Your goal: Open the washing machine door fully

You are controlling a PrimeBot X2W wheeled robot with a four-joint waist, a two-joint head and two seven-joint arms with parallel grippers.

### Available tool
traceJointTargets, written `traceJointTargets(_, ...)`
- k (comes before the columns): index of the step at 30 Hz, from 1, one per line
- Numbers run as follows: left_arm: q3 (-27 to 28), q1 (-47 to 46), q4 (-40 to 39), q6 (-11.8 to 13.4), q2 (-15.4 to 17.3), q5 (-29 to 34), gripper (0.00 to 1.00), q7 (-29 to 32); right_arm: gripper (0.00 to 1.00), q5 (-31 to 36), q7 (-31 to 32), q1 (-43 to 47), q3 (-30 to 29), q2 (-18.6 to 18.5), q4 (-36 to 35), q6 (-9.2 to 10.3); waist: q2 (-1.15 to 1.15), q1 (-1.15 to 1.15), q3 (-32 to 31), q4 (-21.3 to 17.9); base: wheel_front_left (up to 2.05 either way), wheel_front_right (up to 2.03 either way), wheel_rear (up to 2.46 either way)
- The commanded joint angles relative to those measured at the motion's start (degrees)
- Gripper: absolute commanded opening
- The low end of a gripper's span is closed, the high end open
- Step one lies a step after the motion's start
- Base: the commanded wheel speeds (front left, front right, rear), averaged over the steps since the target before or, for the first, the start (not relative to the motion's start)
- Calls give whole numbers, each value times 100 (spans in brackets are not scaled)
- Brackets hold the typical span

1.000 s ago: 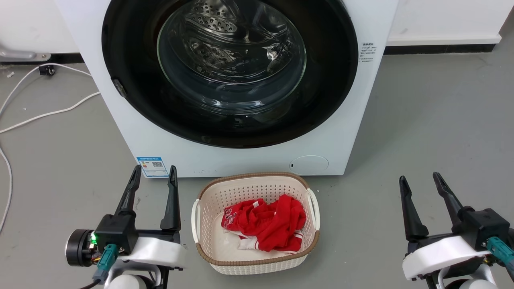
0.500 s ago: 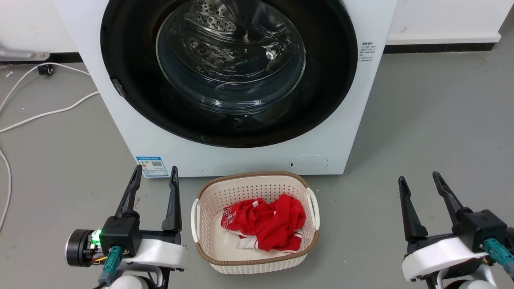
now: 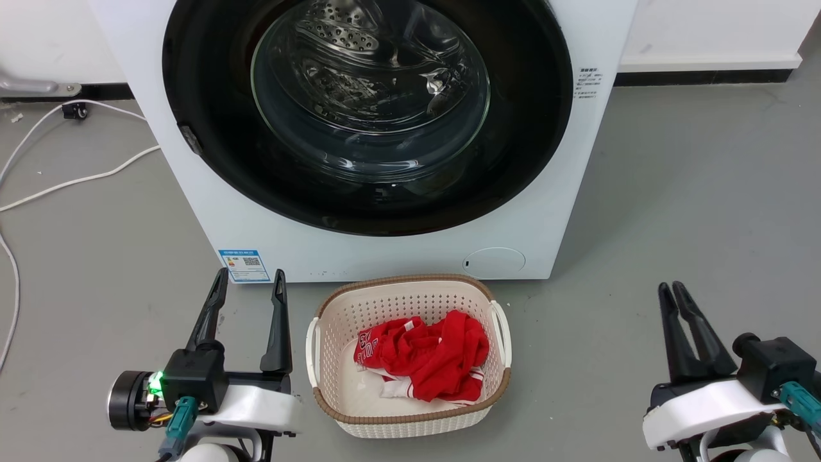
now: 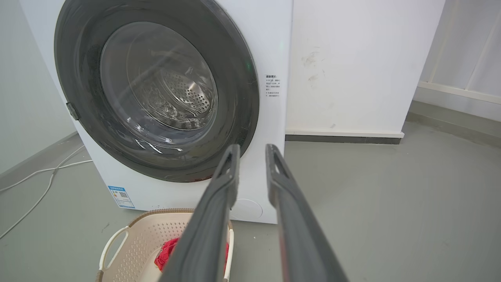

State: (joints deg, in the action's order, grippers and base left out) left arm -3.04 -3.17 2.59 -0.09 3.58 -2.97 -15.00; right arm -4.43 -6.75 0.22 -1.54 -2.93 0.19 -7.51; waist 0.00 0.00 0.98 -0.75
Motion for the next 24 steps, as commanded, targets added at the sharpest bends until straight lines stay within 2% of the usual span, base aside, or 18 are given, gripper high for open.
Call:
traceJointTargets(1,24,57,2,-26,0,31,100,-27,0,-42,-19,-2,-3,9,19,4,0,0,1,1,0,0,0)
traceJointTargets(5,38,61,7,-19,-15,41,100,-27,0,-383,-107,-56,-28,9,45,4,0,0,-1,1,0,0,0)
traceJointTargets(8,56,53,-1,-18,-23,41,100,-27,0,-1168,-242,-179,-104,8,144,3,0,0,6,-6,0,0,0)
traceJointTargets(12,67,30,-9,-27,-29,31,100,-22,0,-3082,-513,-417,12,9,448,3,0,0,17,-4,0,0,0)
traceJointTargets(17,63,-9,-11,-39,-43,7,100,-21,0,-5884,-711,-844,226,8,741,2,0,0,53,15,0,0,0)
traceJointTargets(23,70,-109,-88,-54,-52,13,100,-21,0,-8567,-565,-1637,46,6,985,2,0,0,226,24,0,0,0)
traceJointTargets(24,70,-109,-88,-54,-52,13,100,-21,0,-8567,-565,-1637,46,6,985,2,0,0,226,24,0,0,0)
